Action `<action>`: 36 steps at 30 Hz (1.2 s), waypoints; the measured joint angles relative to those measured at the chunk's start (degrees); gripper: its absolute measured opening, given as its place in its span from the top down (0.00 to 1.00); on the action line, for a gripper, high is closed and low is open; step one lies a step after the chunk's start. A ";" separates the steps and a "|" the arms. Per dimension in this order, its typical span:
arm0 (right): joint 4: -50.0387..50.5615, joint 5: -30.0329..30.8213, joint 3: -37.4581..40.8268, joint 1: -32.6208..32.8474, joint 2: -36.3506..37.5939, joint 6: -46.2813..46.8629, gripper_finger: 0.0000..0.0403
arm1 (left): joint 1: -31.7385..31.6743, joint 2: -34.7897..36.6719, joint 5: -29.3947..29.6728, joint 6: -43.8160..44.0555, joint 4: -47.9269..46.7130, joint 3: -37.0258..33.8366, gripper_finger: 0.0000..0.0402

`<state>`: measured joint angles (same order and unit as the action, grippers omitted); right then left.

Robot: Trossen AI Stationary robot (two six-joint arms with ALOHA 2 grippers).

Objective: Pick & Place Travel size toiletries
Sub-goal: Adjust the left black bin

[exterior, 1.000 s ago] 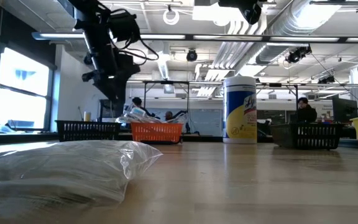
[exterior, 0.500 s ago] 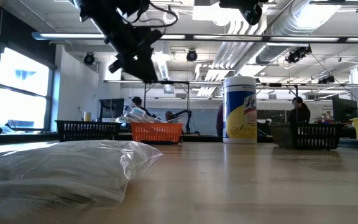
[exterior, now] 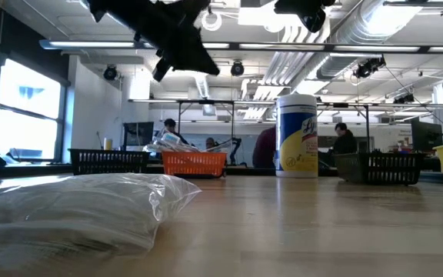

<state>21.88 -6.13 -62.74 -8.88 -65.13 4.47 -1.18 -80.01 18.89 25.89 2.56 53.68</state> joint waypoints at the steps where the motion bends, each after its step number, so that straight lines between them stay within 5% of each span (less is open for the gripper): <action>1: 0.53 0.00 0.00 0.00 -0.02 -0.27 0.91 | 1.08 0.00 0.22 -0.10 2.66 -1.01 0.99; 18: 0.96 5.81 0.02 0.62 -4.48 8.67 0.91 | 3.47 8.99 -1.85 -6.67 1.17 -8.48 1.00; 28: -11.96 5.81 -0.05 2.64 -14.76 12.24 0.91 | 3.45 22.66 -1.38 -5.96 -6.20 -17.24 1.00; 36: -14.29 6.29 -0.02 2.84 -18.66 16.52 0.91 | 1.04 23.15 0.11 -2.03 -6.53 -20.01 1.00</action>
<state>7.58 0.16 -62.76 -6.04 -83.79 20.99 -0.14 -56.85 19.00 23.86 -3.96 33.67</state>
